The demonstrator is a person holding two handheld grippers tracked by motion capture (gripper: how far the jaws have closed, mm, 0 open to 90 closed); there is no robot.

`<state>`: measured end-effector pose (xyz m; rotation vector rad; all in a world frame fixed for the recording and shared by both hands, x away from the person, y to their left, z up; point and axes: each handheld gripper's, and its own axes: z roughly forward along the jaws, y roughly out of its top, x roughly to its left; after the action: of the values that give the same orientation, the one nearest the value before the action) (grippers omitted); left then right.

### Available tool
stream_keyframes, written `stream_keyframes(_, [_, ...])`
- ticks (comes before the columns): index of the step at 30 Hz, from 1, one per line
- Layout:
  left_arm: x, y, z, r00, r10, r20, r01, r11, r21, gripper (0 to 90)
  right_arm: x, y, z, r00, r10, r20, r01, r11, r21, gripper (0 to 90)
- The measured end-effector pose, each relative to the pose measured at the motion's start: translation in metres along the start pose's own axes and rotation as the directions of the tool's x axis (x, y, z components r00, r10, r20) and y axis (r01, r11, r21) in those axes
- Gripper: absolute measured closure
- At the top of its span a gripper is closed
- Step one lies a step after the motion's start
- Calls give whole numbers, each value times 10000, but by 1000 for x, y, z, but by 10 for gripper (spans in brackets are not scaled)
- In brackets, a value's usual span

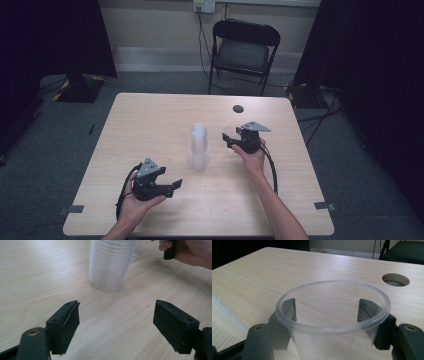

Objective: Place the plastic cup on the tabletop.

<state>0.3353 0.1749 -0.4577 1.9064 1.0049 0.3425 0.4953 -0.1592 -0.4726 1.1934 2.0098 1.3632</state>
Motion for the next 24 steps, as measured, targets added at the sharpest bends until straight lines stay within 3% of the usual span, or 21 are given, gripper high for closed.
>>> stream_keyframes(24, [2, -1, 1, 9999, -135, 44, 135, 9999, 20, 218, 4, -13, -20, 9988, -427, 221, 423, 9989, 214, 304])
